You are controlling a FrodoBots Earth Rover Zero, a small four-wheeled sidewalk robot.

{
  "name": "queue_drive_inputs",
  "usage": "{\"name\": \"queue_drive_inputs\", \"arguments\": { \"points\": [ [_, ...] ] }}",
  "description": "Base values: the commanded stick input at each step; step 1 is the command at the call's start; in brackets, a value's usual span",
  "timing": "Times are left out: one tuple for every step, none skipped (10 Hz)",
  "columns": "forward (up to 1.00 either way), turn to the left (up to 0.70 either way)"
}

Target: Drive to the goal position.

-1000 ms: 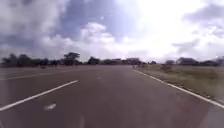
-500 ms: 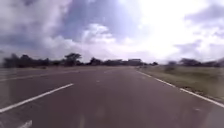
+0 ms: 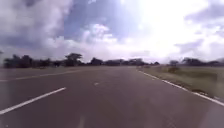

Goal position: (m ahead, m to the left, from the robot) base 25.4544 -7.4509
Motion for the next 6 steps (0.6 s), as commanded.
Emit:
{"name": "queue_drive_inputs", "arguments": {
  "points": [
    [1.00,0.00],
    [1.00,0.00],
    [1.00,0.00],
    [1.00,0.00],
    [1.00,0.00],
    [1.00,0.00]
  ]
}}
